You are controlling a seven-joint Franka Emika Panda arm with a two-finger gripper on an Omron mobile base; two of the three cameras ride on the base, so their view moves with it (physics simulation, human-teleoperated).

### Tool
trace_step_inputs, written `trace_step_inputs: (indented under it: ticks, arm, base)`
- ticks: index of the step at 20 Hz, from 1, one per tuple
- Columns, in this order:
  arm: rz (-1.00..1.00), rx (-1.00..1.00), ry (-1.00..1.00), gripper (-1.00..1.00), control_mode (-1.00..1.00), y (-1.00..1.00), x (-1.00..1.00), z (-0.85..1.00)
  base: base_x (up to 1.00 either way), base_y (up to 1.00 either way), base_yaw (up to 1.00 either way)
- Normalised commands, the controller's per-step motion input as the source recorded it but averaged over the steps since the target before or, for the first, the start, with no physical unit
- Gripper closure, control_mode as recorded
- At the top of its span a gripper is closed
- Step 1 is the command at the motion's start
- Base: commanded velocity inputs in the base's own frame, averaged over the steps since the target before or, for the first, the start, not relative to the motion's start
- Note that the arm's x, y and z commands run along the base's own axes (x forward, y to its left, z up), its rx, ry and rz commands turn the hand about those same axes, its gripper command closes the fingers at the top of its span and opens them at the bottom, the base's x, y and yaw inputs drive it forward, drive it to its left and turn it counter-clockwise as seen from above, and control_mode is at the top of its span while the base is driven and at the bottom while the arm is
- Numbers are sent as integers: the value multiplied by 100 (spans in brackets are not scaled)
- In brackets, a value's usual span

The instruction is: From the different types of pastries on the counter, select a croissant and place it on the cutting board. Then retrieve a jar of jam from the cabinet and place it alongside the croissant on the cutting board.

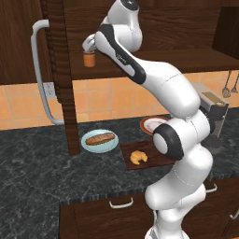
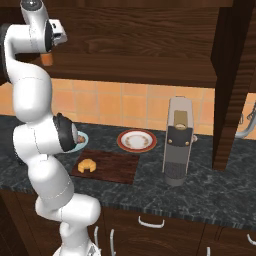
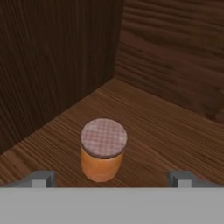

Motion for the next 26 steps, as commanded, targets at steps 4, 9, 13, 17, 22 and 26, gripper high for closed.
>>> trace_step_inputs:
  ticks: [4,9,13,17,22,26]
  arm:
    - [2,0,1,-100,-100,5,0,-8]
    - [0,0,0,-100,-100,6,2,-42]
    - [3,1,1,-100,-100,11,4,-19]
    - [7,19,-6,-100,-100,-5,0,-27]
    - [1,1,0,-100,-100,-3,17,-1]
    - [0,0,0,-100,-100,1,50,-9]
  base:
    - [0,0,0]
    - [0,0,0]
    - [0,0,0]
    - [0,0,0]
    - [0,0,0]
    - [0,0,0]
